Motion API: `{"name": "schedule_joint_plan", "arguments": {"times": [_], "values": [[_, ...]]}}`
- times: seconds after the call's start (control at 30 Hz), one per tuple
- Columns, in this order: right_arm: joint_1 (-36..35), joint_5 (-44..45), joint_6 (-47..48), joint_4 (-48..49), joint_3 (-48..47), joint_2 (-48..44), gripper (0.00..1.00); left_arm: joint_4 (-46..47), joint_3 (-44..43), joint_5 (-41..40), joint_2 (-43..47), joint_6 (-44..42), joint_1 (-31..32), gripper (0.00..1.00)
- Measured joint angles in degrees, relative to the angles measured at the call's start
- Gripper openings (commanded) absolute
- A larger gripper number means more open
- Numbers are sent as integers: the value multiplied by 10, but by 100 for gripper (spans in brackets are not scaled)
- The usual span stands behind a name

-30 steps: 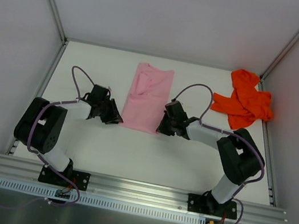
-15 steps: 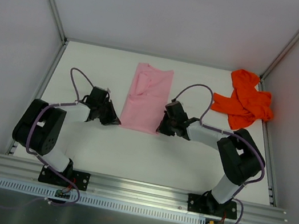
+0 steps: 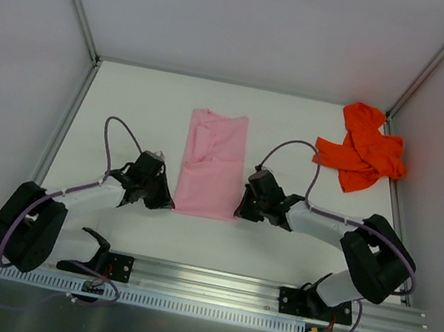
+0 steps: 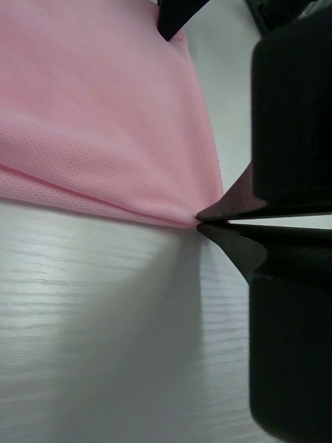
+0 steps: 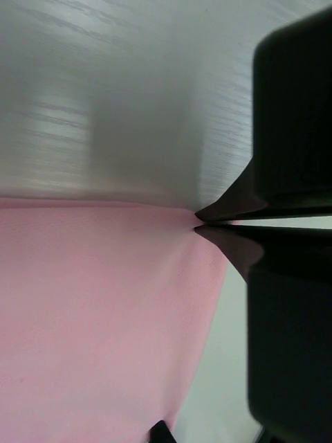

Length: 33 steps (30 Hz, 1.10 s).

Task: Fold and stack the t-shirts
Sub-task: Grab one side of the 2/3 rectangular tshirt with both arms, then fold the long partially folded tshirt into a neat square

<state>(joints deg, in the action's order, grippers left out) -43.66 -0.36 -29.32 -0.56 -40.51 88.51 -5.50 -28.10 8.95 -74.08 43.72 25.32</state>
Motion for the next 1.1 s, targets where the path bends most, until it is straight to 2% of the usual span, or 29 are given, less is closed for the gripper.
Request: {"name": "schedule_joint_plan", "arguments": {"times": [0.27,0.4,0.53,0.67,0.87,1.1], "values": [[-35,10,-5,-58,21,-104,1,-79,17,-26,132,29,26,0],[-35,21,-4,-85,11,-145,1,-97,12,-37,148,33,28,0],[-36,41,5,-113,-31,-147,1,-123,-26,-64,146,30,29,0],[-28,61,30,-133,-96,-135,1,-147,-106,-102,129,7,28,0],[34,57,61,-134,-179,-96,1,-157,-238,-139,79,-38,12,0],[86,17,109,-130,-291,-7,1,-132,-349,-140,-38,-85,-22,0]]}}
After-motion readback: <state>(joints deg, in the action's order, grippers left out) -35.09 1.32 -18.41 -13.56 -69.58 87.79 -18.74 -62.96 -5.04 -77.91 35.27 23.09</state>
